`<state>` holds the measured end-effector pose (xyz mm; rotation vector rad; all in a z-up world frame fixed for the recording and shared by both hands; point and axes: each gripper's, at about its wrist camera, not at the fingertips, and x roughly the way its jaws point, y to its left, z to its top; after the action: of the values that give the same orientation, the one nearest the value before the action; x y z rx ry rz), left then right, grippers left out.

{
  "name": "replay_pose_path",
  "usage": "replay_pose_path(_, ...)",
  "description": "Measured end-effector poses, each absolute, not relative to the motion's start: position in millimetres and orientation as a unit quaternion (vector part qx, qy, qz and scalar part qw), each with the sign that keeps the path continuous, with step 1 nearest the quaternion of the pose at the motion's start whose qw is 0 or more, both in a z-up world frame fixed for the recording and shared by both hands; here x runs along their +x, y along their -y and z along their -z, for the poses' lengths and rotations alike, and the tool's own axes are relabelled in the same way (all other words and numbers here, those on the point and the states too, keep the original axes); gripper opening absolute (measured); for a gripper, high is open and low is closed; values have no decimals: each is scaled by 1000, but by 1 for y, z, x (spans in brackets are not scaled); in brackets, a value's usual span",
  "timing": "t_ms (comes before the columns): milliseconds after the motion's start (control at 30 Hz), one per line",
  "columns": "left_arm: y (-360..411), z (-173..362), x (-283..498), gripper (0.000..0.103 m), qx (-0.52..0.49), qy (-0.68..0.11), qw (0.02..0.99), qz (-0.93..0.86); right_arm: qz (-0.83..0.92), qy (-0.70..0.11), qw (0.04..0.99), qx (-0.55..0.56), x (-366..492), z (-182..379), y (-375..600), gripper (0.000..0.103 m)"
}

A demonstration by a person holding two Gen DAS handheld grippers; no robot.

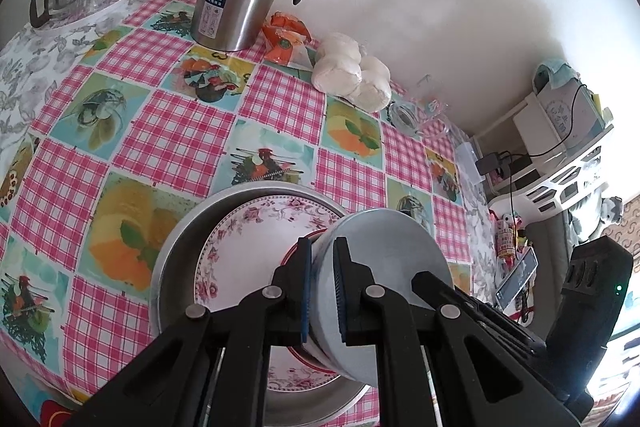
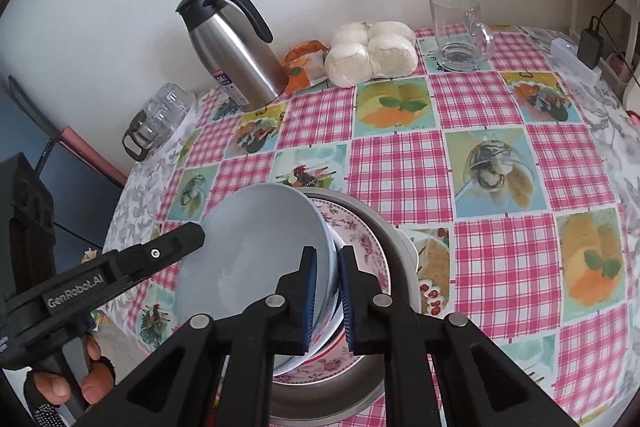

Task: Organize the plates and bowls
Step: 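Lower the pale round bowl into the white square bowl in the basin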

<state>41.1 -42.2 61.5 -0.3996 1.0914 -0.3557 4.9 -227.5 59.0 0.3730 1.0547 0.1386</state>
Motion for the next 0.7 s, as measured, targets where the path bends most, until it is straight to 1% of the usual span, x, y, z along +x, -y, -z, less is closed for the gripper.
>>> replay_pose_path(67,43,-63,41,11,-185,-511,822,168,-62,-502,845,174,5,-59,227,13)
replay_pose_path(100,43,-63,41,11,-183,-510,824,167,-62,-502,845,175,5,-59,227,16)
replay_pose_path(200,44,-64,40,11,-177,-509,826,166,-54,-499,850,157,5,-64,225,16)
replay_pose_path(433,45,-64,40,11,-173,-509,826,168,-50,-489,856,161,2,-71,232,16)
replay_pose_path(700,48,-65,40,12,-169,-510,826,170,-47,-490,856,160,3,-71,232,19)
